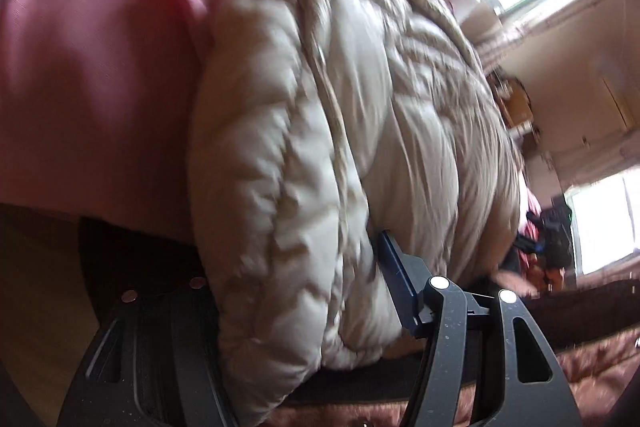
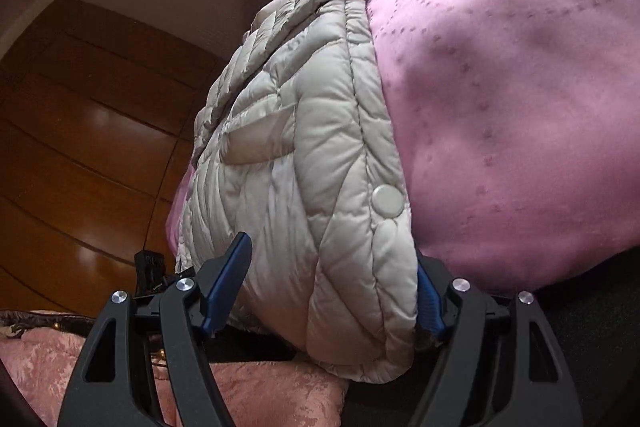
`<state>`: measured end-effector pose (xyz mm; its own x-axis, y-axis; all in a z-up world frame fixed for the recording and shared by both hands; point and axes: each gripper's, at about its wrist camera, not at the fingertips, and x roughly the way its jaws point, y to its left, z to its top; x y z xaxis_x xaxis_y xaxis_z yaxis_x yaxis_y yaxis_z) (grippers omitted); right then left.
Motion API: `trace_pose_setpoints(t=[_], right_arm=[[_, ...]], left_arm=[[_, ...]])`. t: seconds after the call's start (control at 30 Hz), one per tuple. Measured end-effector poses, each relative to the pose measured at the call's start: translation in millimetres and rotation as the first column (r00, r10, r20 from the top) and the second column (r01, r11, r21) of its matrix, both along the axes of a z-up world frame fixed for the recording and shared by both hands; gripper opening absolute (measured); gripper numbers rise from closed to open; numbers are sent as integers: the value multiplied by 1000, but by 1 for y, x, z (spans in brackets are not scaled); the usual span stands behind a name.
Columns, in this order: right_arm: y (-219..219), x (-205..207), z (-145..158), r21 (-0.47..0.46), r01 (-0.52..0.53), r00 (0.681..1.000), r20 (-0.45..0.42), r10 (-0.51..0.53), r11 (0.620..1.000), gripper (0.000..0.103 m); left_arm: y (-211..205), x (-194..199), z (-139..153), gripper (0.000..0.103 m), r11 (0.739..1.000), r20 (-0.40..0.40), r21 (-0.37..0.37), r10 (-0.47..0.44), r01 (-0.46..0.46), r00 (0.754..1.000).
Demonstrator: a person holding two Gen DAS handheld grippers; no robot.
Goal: Fold large clothes
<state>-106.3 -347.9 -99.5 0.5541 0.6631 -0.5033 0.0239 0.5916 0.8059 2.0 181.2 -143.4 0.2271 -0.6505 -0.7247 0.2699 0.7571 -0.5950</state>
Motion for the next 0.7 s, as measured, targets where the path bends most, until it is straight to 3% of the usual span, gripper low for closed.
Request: trace_pose_setpoints(t=[0.03,0.13,0.2,0.23,0.3,0.33,0.37,0.47,0.53,0.57,0.6,0.7], right_arm=[[1,0,0,1,-7,1000,3,7,1000,74],[5,1,0,-24,-47,999,-8,47,999,74],[10,4,2,-57,-64,998,-14,63,996,74],[12,5,3,-57,-59,998,-13,58,997,73],[17,6,8,-17,-70,998,9,70,997,54],[19,7,14,-2,-70,997,37,70,998,51],[19,7,19,26,-63,995,75,61,998,49],[13,8,25,128,-23,990,143,5,991,49],[16,14,17,93,-23,995,96,14,995,56],[18,17,10,71,-32,998,48,28,997,74],[22,20,3,78,-58,998,16,57,995,80],[33,23,-9,73,-115,993,-24,117,991,77]], left_arm=[[-5,-3,-1,56,1000,-8,4,-26,26,1000],[-19,-12,1,33,994,3,19,-105,105,995],[-23,-17,11,20,992,21,-20,-121,122,992],[-24,-19,20,19,991,40,-56,-116,118,992],[-19,-21,40,15,982,79,-164,-79,92,994],[-14,-21,51,15,972,100,-222,-52,73,994],[-10,-22,66,15,958,130,-281,-15,51,991],[-3,-21,88,15,931,178,-364,49,19,983],[-1,-18,97,15,913,185,-408,80,3,979],[-1,-17,100,15,910,190,-415,85,2,978],[-2,-17,102,15,910,196,-414,85,4,977],[-7,-18,104,15,905,194,-426,88,3,977]])
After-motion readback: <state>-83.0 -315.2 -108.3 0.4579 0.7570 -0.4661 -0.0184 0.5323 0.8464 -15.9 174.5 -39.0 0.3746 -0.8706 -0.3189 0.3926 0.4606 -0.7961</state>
